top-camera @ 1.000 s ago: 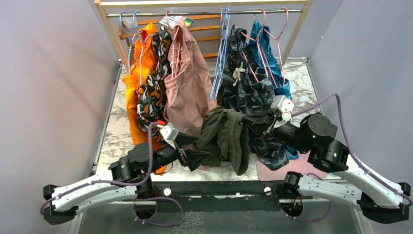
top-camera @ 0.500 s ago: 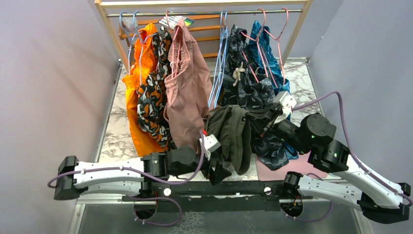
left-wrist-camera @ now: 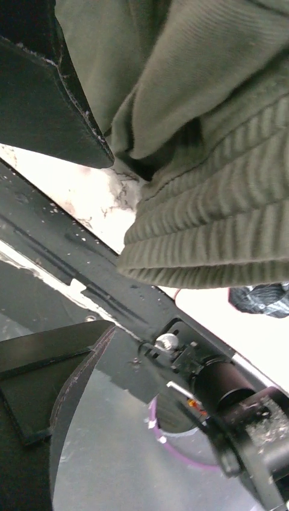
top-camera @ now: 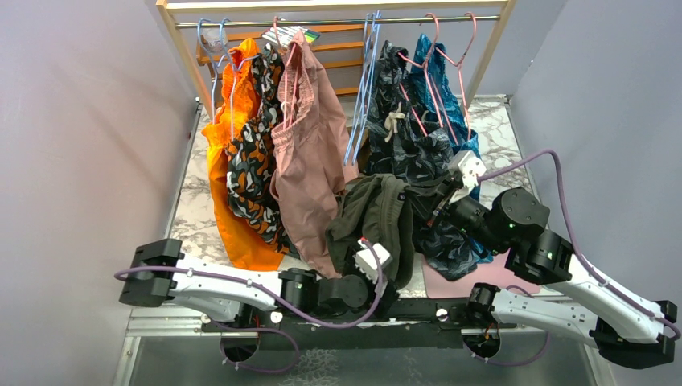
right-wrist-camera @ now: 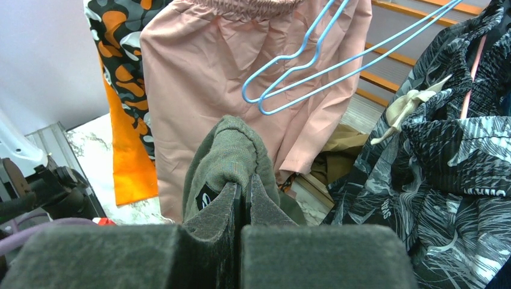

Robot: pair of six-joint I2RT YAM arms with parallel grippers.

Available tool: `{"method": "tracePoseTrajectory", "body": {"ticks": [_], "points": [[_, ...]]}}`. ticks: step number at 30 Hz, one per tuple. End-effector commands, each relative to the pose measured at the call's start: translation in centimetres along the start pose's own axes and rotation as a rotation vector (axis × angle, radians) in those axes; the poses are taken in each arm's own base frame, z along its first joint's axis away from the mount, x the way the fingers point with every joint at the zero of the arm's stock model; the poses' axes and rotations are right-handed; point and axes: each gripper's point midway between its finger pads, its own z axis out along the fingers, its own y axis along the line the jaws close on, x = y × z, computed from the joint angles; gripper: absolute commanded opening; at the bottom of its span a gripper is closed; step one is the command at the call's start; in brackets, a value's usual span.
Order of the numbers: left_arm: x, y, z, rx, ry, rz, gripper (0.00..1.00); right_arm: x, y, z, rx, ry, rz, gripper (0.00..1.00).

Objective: Place the shorts on the hanger
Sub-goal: Adjust the shorts at the center of the board.

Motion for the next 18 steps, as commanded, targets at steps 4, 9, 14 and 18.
{"method": "tracePoseTrajectory", "body": {"ticks": [4,9,14,18], "points": [[-2.9,0.3,2.3,-0.163,-0.108,-0.075,0.99,-1.7,0.3,0.1,-0.007,-0.069,0.044,0.01],[-2.0,0.5,3.5,-0.209,-0.088,-0.059,0.92,-1.8,0.6,0.1,-0.022,-0.071,0.052,0.01],[-1.0,1.0,3.9,-0.241,-0.060,-0.041,0.76,-1.9,0.8,-0.1,-0.033,-0.071,0.061,0.01],[0.2,1.6,4.0,-0.275,-0.028,-0.035,0.60,-2.0,0.8,-0.4,-0.036,-0.076,0.071,0.01]]}}
